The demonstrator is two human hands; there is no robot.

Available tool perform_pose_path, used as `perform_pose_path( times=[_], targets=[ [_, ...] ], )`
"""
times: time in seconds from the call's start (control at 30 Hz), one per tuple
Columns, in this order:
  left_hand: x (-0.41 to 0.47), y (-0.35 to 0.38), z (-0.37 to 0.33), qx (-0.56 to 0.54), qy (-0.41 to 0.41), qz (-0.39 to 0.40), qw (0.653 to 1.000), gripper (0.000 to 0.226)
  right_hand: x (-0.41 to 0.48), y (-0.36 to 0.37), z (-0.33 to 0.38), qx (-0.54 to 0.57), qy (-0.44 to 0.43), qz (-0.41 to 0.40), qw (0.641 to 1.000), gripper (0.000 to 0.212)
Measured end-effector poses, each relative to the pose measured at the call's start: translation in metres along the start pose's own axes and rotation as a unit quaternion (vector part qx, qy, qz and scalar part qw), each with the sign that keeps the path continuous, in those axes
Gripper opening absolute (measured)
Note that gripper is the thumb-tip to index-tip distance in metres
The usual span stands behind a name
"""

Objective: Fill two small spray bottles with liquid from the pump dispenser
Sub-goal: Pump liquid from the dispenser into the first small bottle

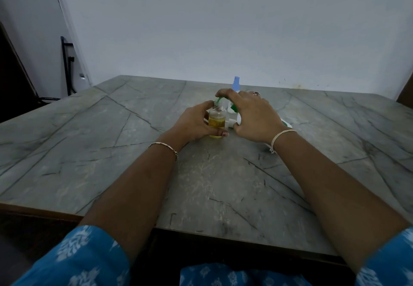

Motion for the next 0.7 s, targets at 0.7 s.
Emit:
perform_pose_path(
  times=[0.7],
  targets=[
    [-0.0001,-0.0001,-0.0006,0.011,-0.01,0.0,1.0,0.104,0.0044,0.0045,-0.0033,0.064,-0.022,0.02,0.998,0.075]
  ],
)
Point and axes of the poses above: each hand's wrist, its own x-axis towards the middle knuckle, its own y-axis out of the palm, z = x × y, the point moved 6 cm from there along x, towards the middle knuckle, and after that the axes turned 7 degrees about y, right-handed, at the moved point
